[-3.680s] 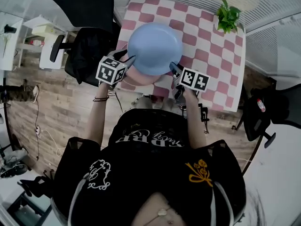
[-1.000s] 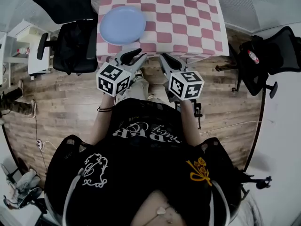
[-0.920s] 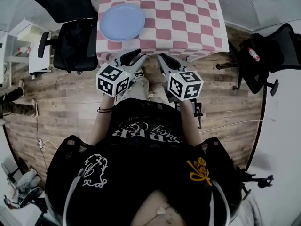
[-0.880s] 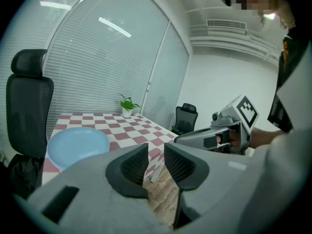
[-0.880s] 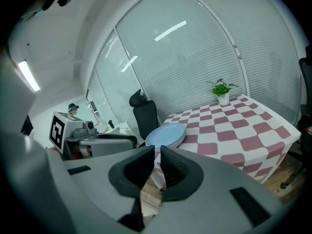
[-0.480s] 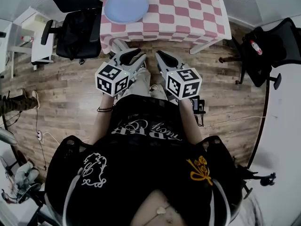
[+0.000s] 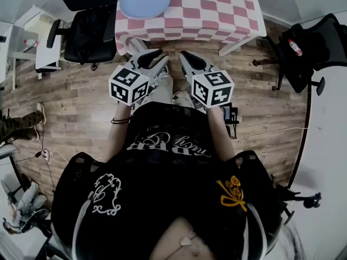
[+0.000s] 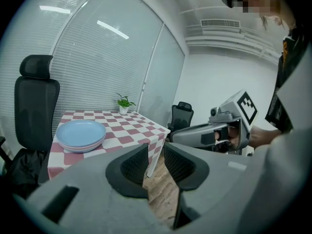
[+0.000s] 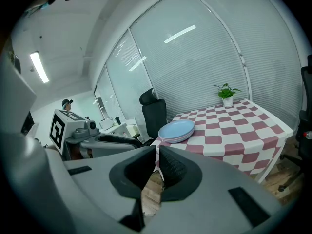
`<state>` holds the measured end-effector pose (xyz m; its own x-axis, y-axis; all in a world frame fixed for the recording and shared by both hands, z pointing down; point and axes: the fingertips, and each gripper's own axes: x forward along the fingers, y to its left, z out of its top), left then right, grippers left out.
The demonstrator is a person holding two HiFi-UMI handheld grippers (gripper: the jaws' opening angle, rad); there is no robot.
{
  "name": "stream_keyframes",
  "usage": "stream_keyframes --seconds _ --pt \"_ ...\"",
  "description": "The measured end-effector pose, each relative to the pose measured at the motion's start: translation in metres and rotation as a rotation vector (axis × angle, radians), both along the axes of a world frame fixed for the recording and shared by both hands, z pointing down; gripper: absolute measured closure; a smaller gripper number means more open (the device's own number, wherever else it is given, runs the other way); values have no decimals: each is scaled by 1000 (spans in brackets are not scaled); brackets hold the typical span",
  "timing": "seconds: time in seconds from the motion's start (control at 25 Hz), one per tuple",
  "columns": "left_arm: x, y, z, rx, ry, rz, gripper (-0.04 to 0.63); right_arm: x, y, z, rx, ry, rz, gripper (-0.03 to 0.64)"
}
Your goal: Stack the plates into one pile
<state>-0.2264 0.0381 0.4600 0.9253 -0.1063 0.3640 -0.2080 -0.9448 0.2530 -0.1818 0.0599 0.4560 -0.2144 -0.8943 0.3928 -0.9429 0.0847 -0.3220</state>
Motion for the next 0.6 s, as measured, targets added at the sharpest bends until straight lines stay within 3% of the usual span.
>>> stream_keyframes --seconds 0.6 --pt "3 0 -9 36 14 9 483 4 -8 -5 13 31 -25 589"
